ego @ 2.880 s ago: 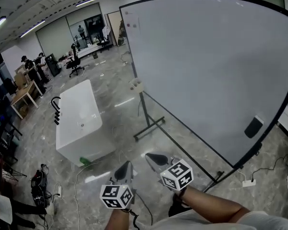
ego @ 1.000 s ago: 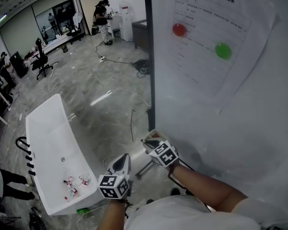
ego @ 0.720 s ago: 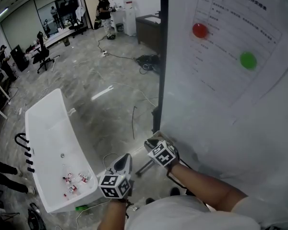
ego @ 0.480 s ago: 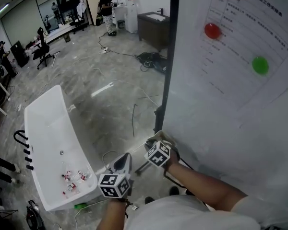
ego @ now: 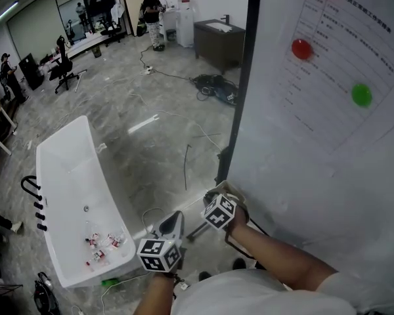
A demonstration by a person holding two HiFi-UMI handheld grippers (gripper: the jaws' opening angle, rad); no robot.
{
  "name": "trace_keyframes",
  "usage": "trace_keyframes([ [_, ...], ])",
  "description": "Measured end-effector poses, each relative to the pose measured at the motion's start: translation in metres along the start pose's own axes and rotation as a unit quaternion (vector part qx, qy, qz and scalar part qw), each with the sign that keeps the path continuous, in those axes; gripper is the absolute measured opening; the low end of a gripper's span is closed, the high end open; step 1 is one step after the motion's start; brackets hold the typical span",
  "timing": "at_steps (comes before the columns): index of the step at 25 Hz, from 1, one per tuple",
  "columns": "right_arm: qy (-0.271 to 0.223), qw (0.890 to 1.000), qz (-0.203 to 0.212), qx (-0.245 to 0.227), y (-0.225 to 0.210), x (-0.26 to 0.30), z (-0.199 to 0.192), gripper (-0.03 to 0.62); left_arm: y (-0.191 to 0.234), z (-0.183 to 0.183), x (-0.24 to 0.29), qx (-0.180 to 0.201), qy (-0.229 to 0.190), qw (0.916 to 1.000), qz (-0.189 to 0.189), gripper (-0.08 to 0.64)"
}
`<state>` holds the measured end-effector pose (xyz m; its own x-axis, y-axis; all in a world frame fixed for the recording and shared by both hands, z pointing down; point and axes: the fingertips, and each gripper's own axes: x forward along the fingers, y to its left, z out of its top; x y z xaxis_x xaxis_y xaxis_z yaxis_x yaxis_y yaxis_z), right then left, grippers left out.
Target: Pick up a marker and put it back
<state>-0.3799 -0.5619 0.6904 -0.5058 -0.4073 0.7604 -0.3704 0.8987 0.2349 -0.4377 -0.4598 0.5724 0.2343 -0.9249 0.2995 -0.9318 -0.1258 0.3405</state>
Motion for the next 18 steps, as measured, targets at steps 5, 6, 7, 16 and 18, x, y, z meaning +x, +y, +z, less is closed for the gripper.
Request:
trace_keyframes([
  [5,-0.080,0.996,0.013,0.041,-0.008,-0.032,0.019,0.066,-0.008,0.008,-0.003,0.006,-0.008,0.9999,-0.005,0.002],
  [6,-0.097,0.994,0.013,0.047,-0.010,-0.040,0.022,0.066,-0.010,0.010,-0.004,0.008,-0.010,0.9999,-0.007,0.002],
  [7,-0.115,0.992,0.015,0.058,-0.011,-0.049,0.024,0.066,-0.013,0.013,-0.005,0.010,-0.012,0.9998,-0.009,0.002],
  [16,-0.280,0.953,0.011,0.117,-0.027,-0.166,0.065,0.066,-0.051,0.042,-0.012,0.030,-0.048,0.9969,-0.055,0.002],
  [18,-0.309,0.942,0.017,0.130,-0.026,-0.190,0.068,0.066,-0.060,0.049,-0.016,0.036,-0.059,0.9953,-0.068,0.002],
])
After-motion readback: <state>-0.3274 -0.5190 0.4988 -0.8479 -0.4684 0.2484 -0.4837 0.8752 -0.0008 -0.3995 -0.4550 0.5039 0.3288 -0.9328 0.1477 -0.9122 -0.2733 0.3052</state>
